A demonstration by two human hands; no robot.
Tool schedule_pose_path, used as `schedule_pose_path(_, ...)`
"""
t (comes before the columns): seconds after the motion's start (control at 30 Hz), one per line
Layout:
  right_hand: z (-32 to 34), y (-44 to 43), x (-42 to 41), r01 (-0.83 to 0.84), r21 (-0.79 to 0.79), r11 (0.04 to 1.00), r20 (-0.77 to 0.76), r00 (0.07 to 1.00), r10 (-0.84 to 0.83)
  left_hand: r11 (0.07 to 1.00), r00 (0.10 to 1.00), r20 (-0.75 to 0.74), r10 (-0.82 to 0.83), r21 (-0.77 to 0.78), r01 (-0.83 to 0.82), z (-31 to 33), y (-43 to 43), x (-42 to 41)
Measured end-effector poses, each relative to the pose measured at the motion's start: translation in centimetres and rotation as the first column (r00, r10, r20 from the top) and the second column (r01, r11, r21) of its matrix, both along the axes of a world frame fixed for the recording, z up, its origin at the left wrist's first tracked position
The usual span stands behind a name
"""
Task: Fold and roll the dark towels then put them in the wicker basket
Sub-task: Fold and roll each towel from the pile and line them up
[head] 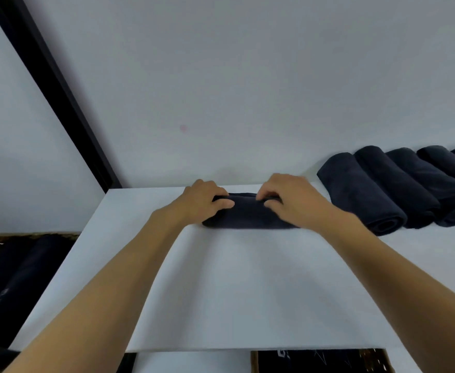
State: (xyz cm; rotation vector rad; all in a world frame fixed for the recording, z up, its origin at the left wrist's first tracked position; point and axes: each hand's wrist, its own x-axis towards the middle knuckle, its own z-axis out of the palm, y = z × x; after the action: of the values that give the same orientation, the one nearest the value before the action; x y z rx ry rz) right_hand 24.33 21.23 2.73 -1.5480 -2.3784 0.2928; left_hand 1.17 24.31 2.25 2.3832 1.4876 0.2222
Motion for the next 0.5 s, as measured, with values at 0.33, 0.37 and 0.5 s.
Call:
schedule_pose_path(0.33, -0.2, 3.2, -0.5, 0.002, -0.181, 0.984, -0.081, 0.997, -0.017, 0.859, 0.996, 0.017, 0.090, 0.505, -0.086, -2.0, 0.4, 0.9)
schedule_pose_path(0.37, 0.0, 3.9, -0.4, 0.004, -0.240, 0.971, -0.105, 0.994, -0.030, 0.836, 0.999, -0.028, 0.045, 0.549, -0.022, -2.3, 0.0, 0.6)
schedule_pose_path(0.5, 1.2, 5.7, -0.7, 0.027, -0.326, 0.945, -0.062, 0.997, -0.049, 0.901, 0.982, -0.175, 0.071, 0.434, 0.013, -2.2, 0.8, 0.6)
